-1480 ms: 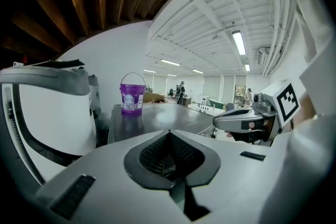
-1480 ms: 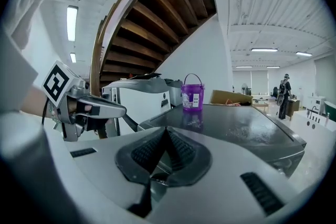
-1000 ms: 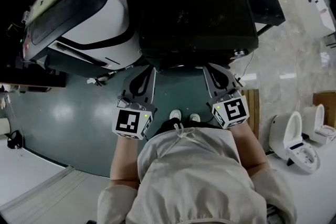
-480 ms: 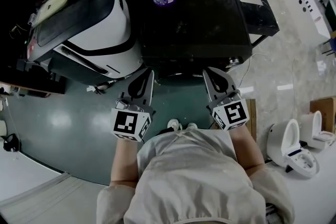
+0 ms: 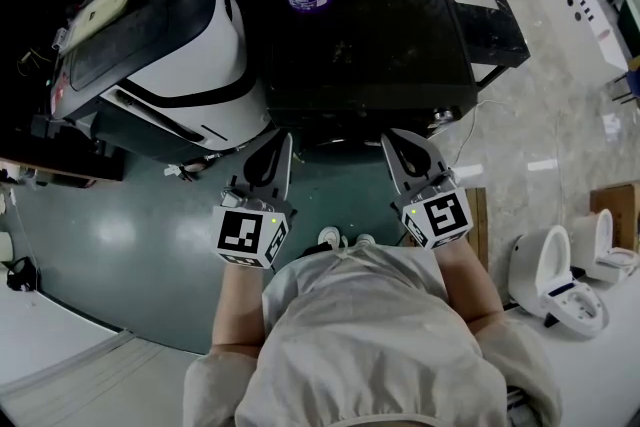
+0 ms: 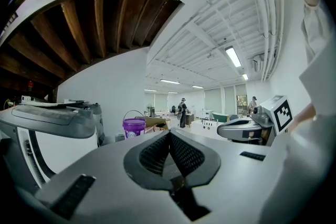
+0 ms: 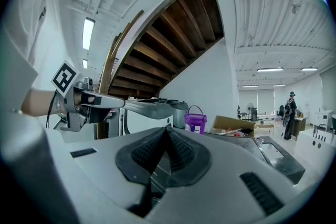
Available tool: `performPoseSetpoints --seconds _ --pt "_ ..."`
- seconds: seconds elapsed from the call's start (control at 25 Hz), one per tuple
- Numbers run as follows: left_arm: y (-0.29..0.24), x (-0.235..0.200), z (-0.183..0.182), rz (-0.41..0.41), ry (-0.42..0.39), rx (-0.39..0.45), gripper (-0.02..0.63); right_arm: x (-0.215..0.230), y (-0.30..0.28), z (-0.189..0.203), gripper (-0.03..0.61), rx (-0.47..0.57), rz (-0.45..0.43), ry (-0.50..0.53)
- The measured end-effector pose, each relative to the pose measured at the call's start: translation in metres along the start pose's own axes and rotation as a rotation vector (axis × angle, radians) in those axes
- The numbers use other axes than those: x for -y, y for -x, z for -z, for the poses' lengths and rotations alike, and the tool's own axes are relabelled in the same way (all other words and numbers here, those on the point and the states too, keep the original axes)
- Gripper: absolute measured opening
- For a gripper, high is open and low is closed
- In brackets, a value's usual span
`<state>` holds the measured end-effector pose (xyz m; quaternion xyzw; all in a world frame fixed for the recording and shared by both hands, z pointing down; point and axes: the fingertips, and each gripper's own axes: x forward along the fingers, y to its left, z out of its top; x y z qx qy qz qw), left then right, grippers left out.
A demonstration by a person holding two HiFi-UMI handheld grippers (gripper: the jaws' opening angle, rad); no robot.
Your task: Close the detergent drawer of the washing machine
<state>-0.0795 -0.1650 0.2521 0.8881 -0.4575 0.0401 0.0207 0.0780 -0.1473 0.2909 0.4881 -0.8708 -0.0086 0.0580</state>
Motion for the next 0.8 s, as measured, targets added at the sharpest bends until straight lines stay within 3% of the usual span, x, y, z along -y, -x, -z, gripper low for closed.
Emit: performPoseSetpoints --seconds 0.32,0.8 --pt "-0.0019 0.0013 0.0019 -0.027 -0.03 -0.012 0.018 0.004 0.0001 0.0011 0.002 -0.005 -0.016 -0.025" --pt "-0.0078 0.0039 0.0063 -0.04 0.001 -0.03 0.018 0.0084 0.002 -0.0007 0.002 -0.011 0.009 -0.005"
